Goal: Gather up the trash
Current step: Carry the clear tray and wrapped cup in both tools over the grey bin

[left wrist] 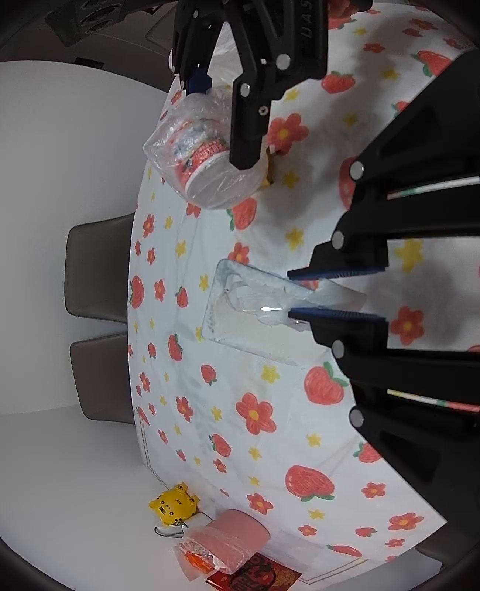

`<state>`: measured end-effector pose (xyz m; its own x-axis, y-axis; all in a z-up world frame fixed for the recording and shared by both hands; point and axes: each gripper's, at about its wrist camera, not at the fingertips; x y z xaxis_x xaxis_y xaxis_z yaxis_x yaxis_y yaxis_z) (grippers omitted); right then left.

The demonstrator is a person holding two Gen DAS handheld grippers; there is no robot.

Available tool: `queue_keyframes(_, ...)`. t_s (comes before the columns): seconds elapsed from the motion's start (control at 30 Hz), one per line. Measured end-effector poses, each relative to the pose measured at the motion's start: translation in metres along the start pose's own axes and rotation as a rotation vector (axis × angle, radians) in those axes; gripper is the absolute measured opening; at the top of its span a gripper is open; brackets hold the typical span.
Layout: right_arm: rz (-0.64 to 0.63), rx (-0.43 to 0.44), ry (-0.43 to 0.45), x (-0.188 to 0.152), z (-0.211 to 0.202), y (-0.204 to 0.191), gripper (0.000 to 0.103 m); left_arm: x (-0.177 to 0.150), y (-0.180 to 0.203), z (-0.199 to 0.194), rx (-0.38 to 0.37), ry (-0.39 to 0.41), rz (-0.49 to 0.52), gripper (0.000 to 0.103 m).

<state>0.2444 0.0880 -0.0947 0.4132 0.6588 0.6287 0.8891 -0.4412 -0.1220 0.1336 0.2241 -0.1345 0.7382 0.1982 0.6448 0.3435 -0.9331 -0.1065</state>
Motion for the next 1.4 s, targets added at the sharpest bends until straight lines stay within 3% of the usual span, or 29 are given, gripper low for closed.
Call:
queue_keyframes(0.3, 0.12, -0.084, 0.046, -0.064, -0.09, 0.02, 0.058, -0.008, 0.082, -0.043, -0.115, 0.016, 0.138, 0.015)
queue_keyframes(0.6, 0.307, -0.236, 0.125, -0.162, -0.208, 0.067, 0.058, -0.005, 0.225, -0.098, -0.288, 0.093, 0.371, 0.015)
queue_keyframes(1.0, 0.643, -0.559, 0.195, -0.381, -0.407, 0.139, 0.058, -0.057, 0.48, -0.194, -0.584, 0.158, 0.677, 0.015)
queue_keyframes(1.17, 0.787, -0.701, 0.212, -0.468, -0.476, 0.145, 0.058, -0.093, 0.587, -0.232, -0.725, 0.162, 0.806, 0.015)
queue_keyframes(1.4, 1.024, -0.893, 0.244, -0.568, -0.549, 0.146, 0.058, -0.136, 0.706, -0.275, -0.897, 0.168, 1.028, 0.015)
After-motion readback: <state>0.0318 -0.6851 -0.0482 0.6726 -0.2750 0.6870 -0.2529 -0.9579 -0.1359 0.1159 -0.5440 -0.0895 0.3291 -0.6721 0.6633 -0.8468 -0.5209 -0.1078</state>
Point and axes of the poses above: each gripper's, at about its wrist camera, not at the fingertips, and z roughly the way its jaws point, y to its right, x to its top, and after that the axes turned 7 degrees about z, right-handed
